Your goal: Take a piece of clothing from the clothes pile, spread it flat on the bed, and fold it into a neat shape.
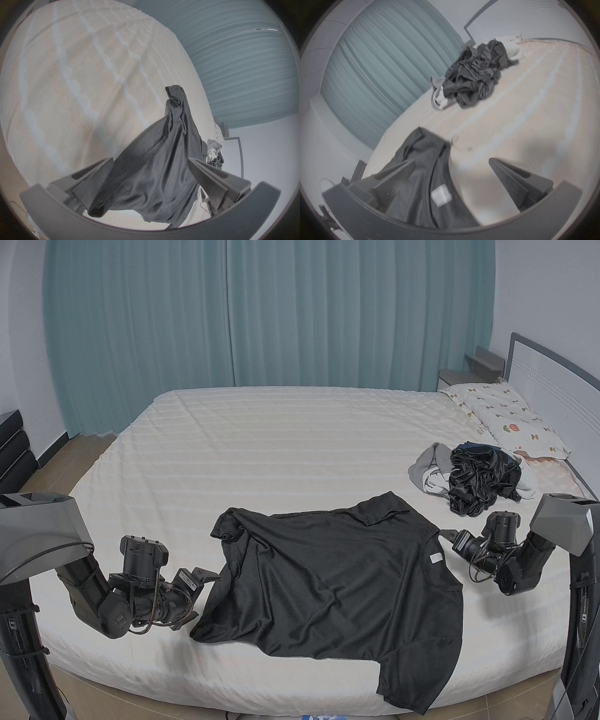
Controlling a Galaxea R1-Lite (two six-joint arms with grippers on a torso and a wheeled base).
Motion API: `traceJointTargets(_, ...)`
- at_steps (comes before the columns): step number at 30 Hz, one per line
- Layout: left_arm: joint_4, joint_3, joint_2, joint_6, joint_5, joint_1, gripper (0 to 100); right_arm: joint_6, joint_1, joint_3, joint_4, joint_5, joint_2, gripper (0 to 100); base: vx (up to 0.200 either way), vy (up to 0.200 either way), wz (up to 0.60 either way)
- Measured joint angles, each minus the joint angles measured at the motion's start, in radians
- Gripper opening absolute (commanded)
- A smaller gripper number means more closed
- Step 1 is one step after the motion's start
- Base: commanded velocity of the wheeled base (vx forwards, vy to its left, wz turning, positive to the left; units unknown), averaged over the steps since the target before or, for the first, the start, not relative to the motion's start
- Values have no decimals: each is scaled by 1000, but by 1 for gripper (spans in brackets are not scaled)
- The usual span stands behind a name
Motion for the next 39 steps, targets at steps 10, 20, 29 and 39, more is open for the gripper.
traceJointTargets(10, -73, 96, -12, 65, 5, -33, 100, -2, -3, 417, -124, 187, -151, 100, 0, 0, 0)
traceJointTargets(20, -75, 150, -21, 152, 49, -47, 100, -7, -5, 580, -275, 219, -140, 100, 0, 0, 0)
traceJointTargets(29, -76, 153, -20, 171, 76, -50, 100, -6, 0, 606, -278, 221, -132, 100, 0, 0, 0)
traceJointTargets(39, -87, 139, 20, 194, 76, -53, 0, -7, 33, 602, -281, 214, -102, 100, 0, 0, 0)
